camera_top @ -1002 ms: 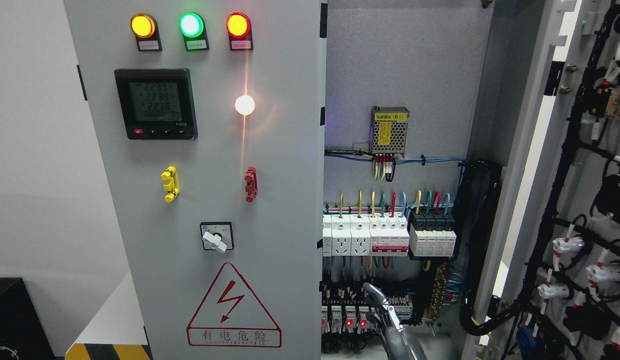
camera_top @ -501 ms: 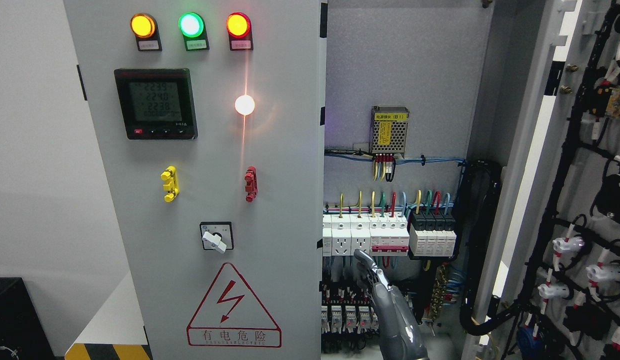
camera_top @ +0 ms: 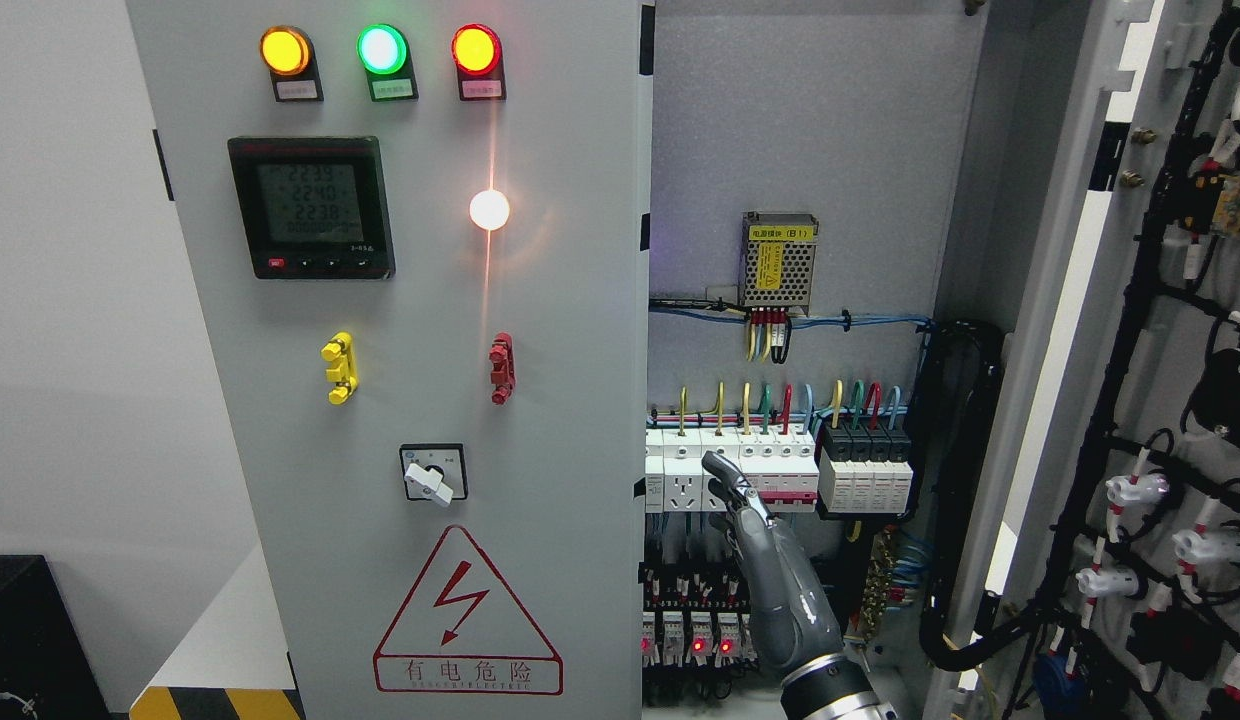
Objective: Open door with both hands
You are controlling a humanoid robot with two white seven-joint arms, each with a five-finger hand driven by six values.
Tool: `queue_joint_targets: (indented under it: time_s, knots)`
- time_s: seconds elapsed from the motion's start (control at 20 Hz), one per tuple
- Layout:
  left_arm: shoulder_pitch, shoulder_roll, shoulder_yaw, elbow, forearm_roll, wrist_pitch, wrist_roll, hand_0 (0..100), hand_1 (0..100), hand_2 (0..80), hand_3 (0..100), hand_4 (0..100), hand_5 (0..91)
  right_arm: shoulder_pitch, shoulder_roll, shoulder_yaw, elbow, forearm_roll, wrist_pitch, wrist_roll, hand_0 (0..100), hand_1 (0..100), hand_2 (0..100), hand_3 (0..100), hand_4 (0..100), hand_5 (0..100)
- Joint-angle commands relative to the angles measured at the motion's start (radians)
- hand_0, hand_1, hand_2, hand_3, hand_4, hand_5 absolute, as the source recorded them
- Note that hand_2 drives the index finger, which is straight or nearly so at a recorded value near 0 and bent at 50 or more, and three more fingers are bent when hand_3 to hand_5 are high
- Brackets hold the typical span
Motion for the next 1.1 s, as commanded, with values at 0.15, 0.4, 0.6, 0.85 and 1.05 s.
queue_joint_targets:
  time_s: [0.15, 0.4, 0.6, 0.85, 1.05]
  knots:
    - [0.0, -0.001, 0.0, 0.022, 0.0, -0.001, 0.003, 0, 0, 0.0, 0, 0, 0.0, -0.075, -0.002, -0.026, 0.094, -0.063, 0.018, 0.013, 0, 0, 0, 0, 0, 0]
    - [0.0, -0.003, 0.0, 0.022, 0.0, -0.001, 0.003, 0, 0, 0.0, 0, 0, 0.0, -0.107, -0.003, -0.026, 0.13, -0.065, 0.031, 0.017, 0, 0, 0, 0, 0, 0]
    - [0.0, -0.003, 0.0, 0.022, 0.0, 0.0, 0.002, 0, 0, 0.0, 0, 0, 0.0, -0.13, -0.003, -0.028, 0.15, -0.065, 0.031, 0.017, 0, 0, 0, 0, 0, 0]
    - [0.0, -0.001, 0.0, 0.022, 0.0, 0.0, 0.003, 0, 0, 0.0, 0, 0, 0.0, -0.152, -0.005, -0.026, 0.153, -0.085, 0.04, 0.022, 0, 0, 0, 0, 0, 0]
    - [0.0, -0.003, 0.0, 0.022, 0.0, 0.0, 0.002, 0, 0, 0.0, 0, 0, 0.0, -0.153, -0.003, -0.028, 0.15, -0.123, 0.072, 0.119, 0, 0, 0, 0, 0, 0]
